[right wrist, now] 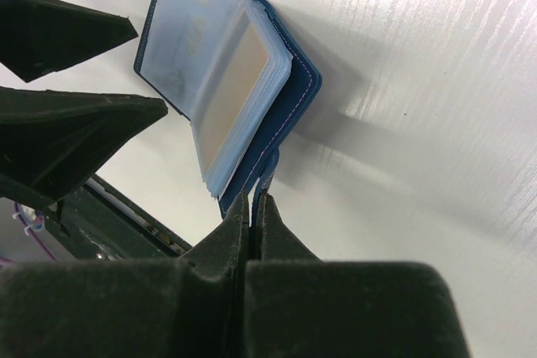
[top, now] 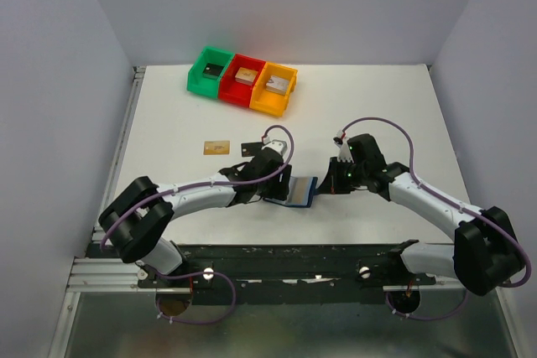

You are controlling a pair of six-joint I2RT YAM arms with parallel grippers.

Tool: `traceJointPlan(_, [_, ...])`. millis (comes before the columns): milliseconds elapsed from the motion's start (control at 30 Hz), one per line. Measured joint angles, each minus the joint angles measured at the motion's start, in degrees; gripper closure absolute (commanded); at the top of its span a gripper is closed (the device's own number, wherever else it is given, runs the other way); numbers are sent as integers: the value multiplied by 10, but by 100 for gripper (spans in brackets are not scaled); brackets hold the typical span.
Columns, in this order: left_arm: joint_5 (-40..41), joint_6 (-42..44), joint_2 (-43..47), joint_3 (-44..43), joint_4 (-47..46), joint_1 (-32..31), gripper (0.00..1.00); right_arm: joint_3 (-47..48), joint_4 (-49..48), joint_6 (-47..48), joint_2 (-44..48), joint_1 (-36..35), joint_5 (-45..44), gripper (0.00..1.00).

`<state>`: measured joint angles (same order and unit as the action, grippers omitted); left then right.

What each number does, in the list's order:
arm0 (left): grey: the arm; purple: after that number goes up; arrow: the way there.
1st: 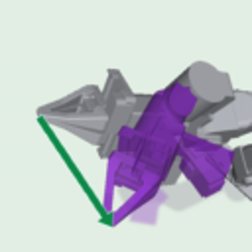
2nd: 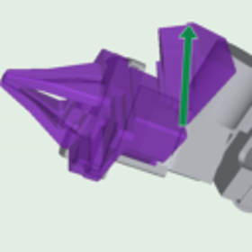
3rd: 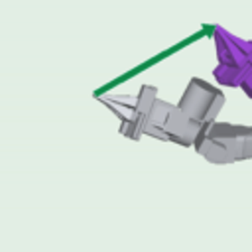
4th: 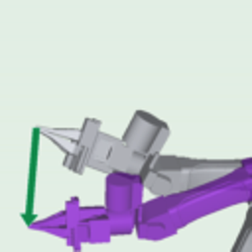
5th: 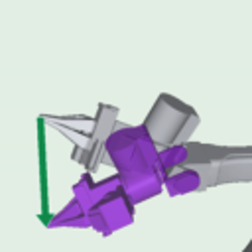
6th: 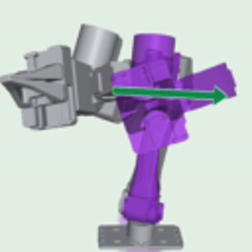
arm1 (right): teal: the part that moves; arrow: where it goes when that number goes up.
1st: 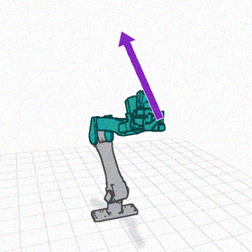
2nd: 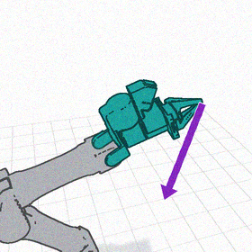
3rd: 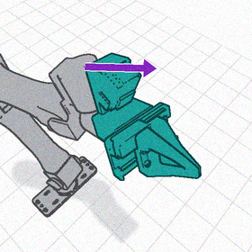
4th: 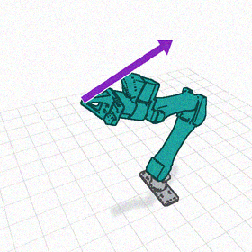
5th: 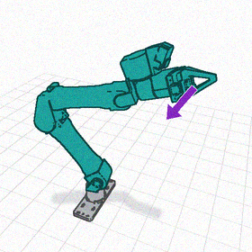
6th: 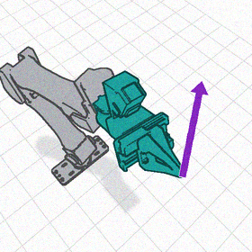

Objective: Take the credit cards out of the card holder
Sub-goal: Remove the credit card from the card holder.

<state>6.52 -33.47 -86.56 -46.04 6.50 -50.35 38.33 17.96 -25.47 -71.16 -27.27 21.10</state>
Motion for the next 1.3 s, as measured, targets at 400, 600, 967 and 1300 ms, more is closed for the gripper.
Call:
traceJointPlan(400, [-16,0,-23,0,-7,0,24,0,0,0,-2,0,0,100])
traceJointPlan(600, [-25,0,-35,0,-13,0,25,0,0,0,-2,0,0,100])
traceJointPlan(967, [-91,14,-58,-12,-47,1,25,0,0,0,-2,0,0,100])
traceJointPlan(1300, [-135,31,-68,-16,-63,1,25,0,0,0,-5,0,0,100])
